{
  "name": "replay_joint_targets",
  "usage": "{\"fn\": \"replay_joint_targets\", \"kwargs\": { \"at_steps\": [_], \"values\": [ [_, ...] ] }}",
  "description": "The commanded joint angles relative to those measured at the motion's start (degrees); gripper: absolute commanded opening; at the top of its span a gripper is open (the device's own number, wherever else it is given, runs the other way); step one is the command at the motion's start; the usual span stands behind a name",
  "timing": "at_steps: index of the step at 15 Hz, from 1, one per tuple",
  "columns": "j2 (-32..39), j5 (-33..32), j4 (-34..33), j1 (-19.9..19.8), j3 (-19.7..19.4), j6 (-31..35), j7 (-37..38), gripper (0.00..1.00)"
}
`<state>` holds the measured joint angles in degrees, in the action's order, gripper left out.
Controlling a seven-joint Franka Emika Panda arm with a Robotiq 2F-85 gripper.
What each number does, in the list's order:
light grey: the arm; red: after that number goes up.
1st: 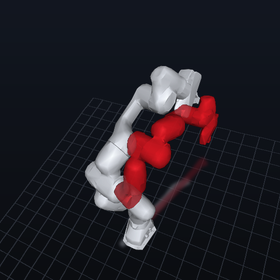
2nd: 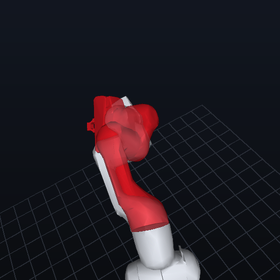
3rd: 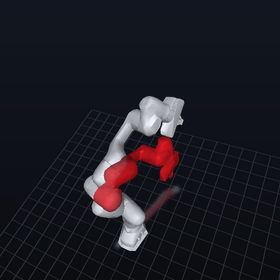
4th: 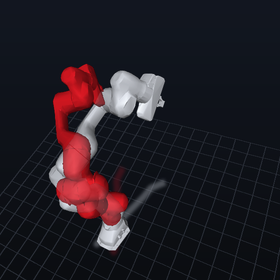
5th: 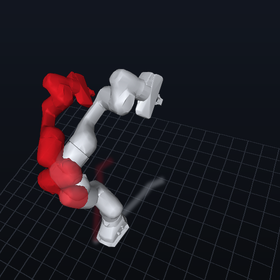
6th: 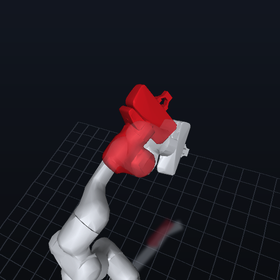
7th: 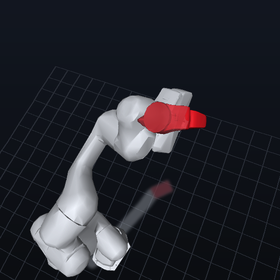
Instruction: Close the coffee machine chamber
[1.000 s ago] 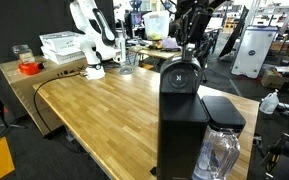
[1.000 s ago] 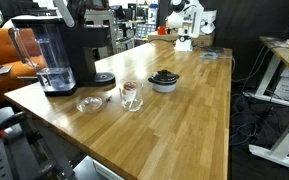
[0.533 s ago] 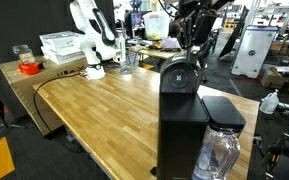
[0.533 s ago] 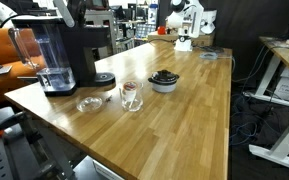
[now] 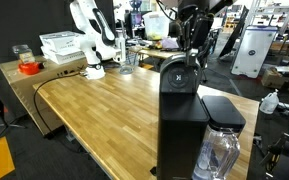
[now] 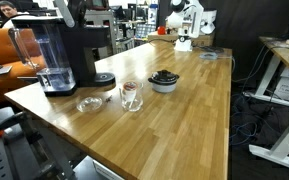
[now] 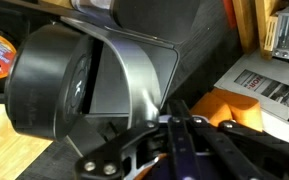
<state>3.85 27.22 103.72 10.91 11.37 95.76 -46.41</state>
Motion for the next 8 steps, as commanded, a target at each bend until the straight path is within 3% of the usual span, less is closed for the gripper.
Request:
{"fn": "replay_joint_targets", "kwargs": {
  "at_steps": [1,8],
  "values": [
    [2.2,0.6,-2.6,-0.5,0.1,-2.0,-1.1,0.0],
    [4.7,0.1,-5.8,-0.7,0.2,-3.7,-0.8,0.0]
  ]
}}
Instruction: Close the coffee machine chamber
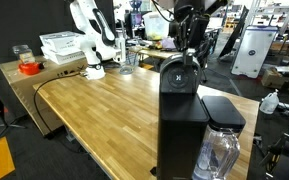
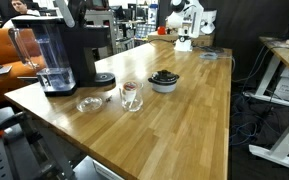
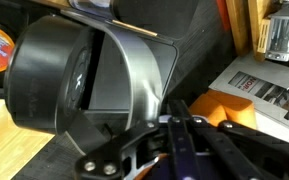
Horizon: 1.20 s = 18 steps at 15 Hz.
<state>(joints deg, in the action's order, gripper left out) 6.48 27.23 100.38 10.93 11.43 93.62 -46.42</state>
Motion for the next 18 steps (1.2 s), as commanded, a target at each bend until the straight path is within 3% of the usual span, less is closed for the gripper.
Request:
{"fn": "replay_joint_targets", "kwargs": {
  "at_steps": [1,11,18],
  "values": [
    [2.1,-0.5,-2.9,-0.8,0.1,-1.4,-0.5,0.0],
    [3.1,-1.7,-4.4,-3.9,-2.4,0.4,-0.6,0.0],
    [9.0,0.8,-5.4,-8.3,-4.3,2.2,-4.5,0.0]
  ]
}}
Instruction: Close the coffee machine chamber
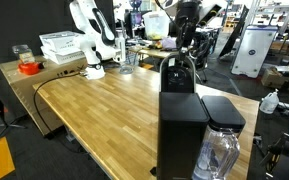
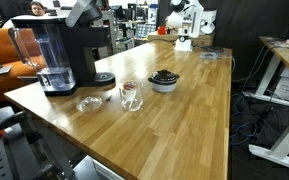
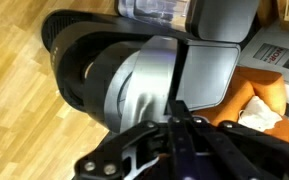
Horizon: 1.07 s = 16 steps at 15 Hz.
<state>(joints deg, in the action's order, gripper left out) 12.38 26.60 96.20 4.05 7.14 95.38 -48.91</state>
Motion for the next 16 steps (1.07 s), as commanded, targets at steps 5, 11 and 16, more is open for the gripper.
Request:
{"fn": "replay_joint_targets", "kwargs": {
  "at_steps": [5,11,16],
  "values": [
    [9.3,1.4,-4.0,-5.0,-0.7,2.3,-6.1,0.0],
    [13.6,1.1,-9.1,-8.0,-0.3,2.3,-8.4,0.0],
    [8.3,-4.0,-6.3,-6.2,-1.5,5.8,-4.5,0.0]
  ]
}}
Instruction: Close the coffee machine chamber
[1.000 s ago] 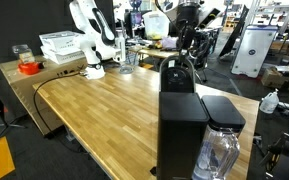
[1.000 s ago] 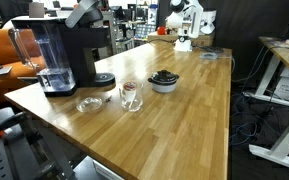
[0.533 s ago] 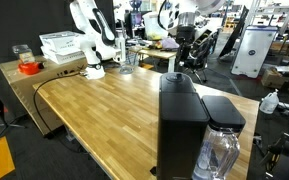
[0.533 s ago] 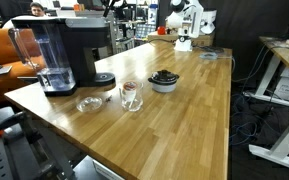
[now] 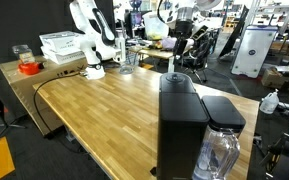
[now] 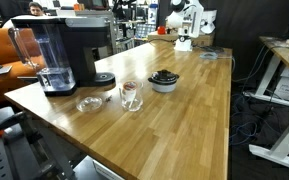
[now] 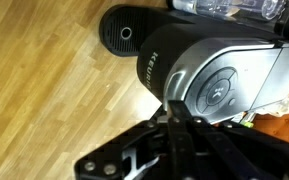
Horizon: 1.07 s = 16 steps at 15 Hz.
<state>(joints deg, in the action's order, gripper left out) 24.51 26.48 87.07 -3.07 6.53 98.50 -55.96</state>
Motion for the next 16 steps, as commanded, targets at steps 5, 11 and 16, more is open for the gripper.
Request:
{"fn": "replay_joint_targets", "kwargs": {
  "at_steps": [5,11,16],
  "values": [
    [-14.1,-14.5,11.1,2.2,-2.1,6.1,11.1,0.03],
    [-27.3,-20.2,24.6,4.5,-1.3,6.0,20.8,0.14],
    [-30.1,-18.8,27.9,7.0,-1.8,3.9,22.6,0.31]
  ]
}}
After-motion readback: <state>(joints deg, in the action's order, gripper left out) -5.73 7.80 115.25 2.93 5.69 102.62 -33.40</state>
